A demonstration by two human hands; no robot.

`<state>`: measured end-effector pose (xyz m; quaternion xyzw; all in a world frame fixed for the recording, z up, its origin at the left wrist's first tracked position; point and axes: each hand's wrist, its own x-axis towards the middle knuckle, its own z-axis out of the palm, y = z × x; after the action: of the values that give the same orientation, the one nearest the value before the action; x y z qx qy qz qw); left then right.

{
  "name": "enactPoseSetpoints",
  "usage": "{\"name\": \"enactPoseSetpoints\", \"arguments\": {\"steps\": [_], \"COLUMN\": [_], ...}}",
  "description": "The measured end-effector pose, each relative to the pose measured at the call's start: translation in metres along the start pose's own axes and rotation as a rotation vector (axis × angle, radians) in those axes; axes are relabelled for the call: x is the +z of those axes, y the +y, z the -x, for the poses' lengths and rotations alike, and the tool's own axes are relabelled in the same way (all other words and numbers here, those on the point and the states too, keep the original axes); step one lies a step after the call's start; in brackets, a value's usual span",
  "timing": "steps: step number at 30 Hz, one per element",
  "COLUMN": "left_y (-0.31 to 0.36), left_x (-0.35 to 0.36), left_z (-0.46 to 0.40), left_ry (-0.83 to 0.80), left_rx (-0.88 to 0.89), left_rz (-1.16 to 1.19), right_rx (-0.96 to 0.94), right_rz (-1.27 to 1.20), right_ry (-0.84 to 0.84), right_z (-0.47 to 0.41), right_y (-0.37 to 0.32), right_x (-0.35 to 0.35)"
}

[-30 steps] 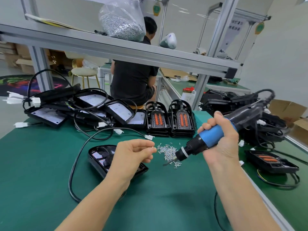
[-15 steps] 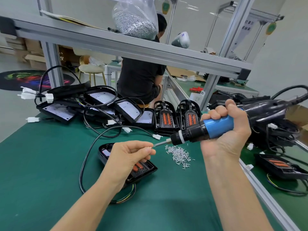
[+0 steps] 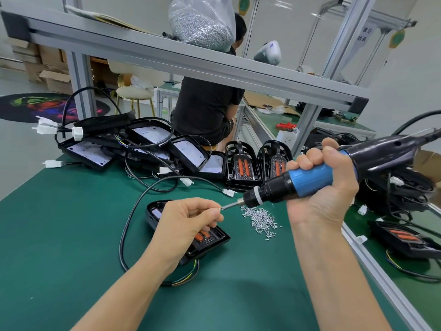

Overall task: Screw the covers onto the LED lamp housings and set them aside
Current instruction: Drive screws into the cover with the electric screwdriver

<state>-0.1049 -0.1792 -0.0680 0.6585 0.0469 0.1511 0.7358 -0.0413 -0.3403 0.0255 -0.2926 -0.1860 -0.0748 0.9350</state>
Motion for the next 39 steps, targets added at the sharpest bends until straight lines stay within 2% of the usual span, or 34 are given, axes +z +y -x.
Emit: {"name": "enactPoseSetpoints", "arguments": {"steps": [5,10,18,39], "left_y": [0.002,-0.001,-0.004,-0.009], "left_x": [0.005,0.000,0.001,0.003], "left_z": [-0.001,-0.001,-0.001,-0.002], "left_ry": [0.006,0.062,0.047,0.030], "left_rx": [0.037,-0.008,-0.019,0.018], "left_rz": [0.070,0.104,0.060,0.206], "right_rx": [-0.018,-0.018,-0.017,-0.012], "right_rz": [0.000,-0.048,-0.052,-0.038], "right_ry": [0.029,0.062,0.037,0.053], "right_z": [0.004,0.005,0.005,0.005], "right_y": [0.006,0.003,0.006,0.008], "right_x": [-0.001,-0.004,0.000,-0.004]}}
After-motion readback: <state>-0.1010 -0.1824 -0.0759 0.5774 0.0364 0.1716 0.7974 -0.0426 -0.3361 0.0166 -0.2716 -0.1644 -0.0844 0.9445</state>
